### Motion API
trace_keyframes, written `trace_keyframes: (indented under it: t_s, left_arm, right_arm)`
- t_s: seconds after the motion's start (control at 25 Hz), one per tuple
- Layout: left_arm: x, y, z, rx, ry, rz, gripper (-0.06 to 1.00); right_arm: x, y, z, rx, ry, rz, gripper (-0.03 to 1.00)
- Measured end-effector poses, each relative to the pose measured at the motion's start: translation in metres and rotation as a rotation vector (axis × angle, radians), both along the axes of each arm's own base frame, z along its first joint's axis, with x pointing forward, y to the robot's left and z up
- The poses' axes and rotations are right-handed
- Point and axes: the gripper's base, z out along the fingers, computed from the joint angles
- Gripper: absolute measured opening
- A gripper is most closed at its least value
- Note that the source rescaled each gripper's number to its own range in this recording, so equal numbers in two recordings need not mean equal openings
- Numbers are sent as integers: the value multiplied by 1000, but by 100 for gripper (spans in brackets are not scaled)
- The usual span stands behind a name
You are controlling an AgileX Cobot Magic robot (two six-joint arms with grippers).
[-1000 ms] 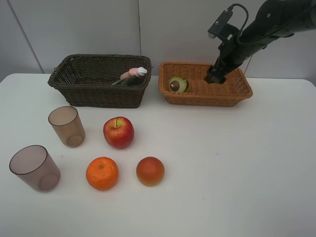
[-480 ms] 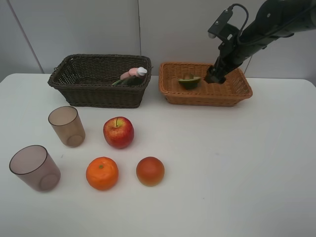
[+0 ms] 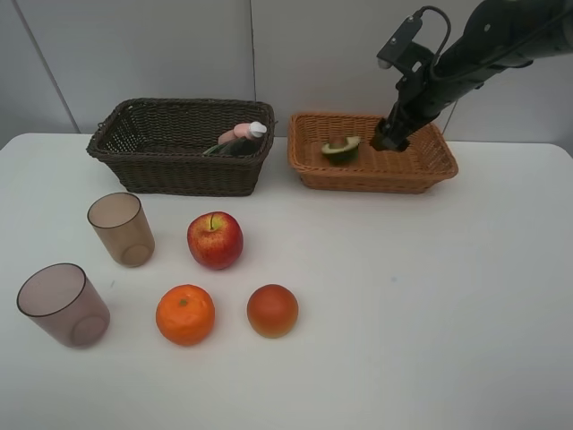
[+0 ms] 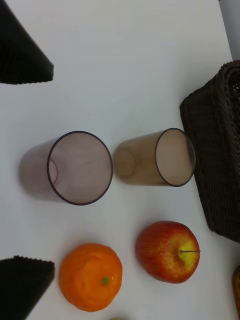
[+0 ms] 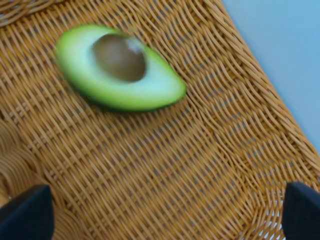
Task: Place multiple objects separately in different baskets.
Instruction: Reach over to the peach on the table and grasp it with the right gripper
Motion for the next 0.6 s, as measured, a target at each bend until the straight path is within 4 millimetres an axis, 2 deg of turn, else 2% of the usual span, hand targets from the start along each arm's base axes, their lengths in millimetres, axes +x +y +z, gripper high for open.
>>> trace_keyframes:
  t_s: [0.44,0.6]
  left_arm:
    - [0,0,0,0,0,0,94]
    - [0,0,0,0,0,0,94]
  right_arm:
    - [-5,0,-1,11,65,-3,94]
    - [-16,0,12,20,113,0,94]
